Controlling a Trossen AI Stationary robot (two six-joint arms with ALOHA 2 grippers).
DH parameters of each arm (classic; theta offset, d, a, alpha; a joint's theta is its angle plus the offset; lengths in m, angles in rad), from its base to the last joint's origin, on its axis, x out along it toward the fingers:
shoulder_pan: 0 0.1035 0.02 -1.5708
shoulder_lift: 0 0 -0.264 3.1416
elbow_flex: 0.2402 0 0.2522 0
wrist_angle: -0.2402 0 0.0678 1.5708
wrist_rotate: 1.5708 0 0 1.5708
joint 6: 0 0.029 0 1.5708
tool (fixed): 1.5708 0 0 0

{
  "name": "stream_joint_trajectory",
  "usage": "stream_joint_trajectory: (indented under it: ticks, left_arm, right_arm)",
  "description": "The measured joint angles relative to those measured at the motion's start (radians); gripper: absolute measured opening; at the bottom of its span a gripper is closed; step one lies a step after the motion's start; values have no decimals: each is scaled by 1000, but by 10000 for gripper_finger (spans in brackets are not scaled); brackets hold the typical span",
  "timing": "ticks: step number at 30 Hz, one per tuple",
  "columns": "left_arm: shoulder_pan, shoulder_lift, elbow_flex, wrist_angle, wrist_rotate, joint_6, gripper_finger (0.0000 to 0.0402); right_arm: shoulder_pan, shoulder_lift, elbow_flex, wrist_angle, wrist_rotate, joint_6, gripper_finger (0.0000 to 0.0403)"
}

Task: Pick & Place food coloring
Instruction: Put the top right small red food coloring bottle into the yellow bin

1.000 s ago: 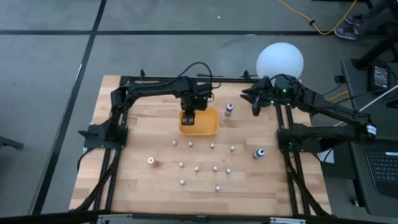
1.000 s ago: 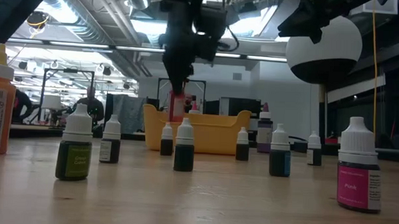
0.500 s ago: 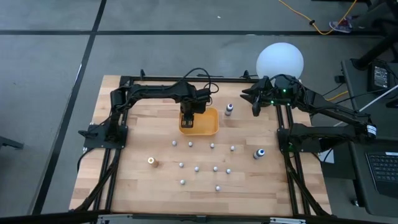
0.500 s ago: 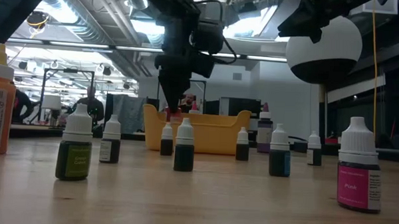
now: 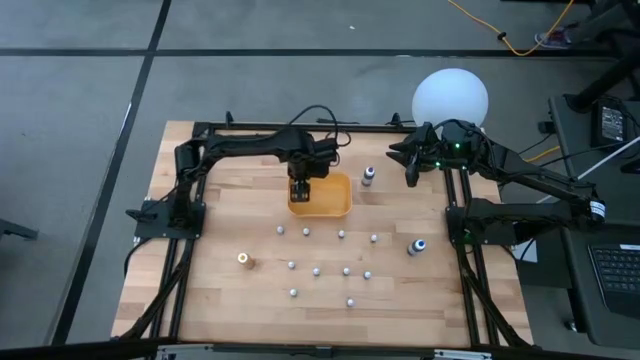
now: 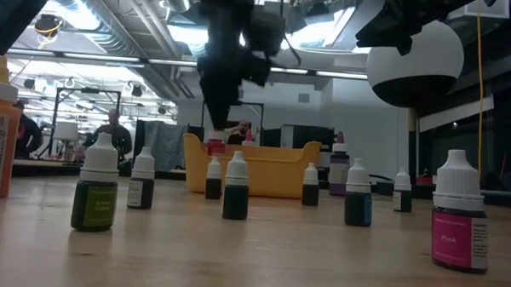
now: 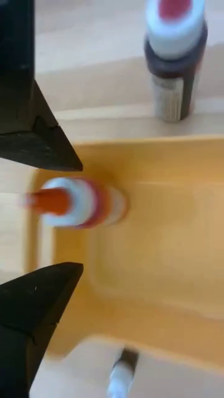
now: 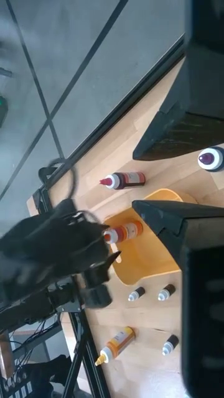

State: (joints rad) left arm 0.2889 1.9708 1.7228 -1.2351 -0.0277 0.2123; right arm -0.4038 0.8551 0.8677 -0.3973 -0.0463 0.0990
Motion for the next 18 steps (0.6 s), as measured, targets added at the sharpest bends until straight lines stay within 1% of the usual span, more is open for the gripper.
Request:
stream_joint_trajectory:
  ticks: [4, 6, 8, 10, 12, 14, 18]
  left_arm:
    - [-8, -54, 116, -127, -8, -15, 249]
    - [-8, -94, 163, -184, -9, -52, 249]
    - [-8, -141, 181, -223, -12, -101, 250]
    - [-11, -194, 166, -276, -11, -148, 250]
    - [-15, -268, 106, -311, -10, -182, 250]
    - [-22, -375, -14, -287, 2, -223, 250]
    - [-67, -626, -364, -49, 37, -332, 251]
  right_arm:
    - [0, 0, 0, 0, 0, -1, 116]
    - [0, 0, 0, -1, 0, -3, 116]
    - [0, 0, 0, -4, 0, -7, 116]
    - [0, 0, 0, -12, 0, -17, 116]
    - [0, 0, 0, -20, 0, -30, 116]
    - [0, 0, 0, -27, 0, -43, 116]
    - [0, 0, 0, -39, 0, -80, 116]
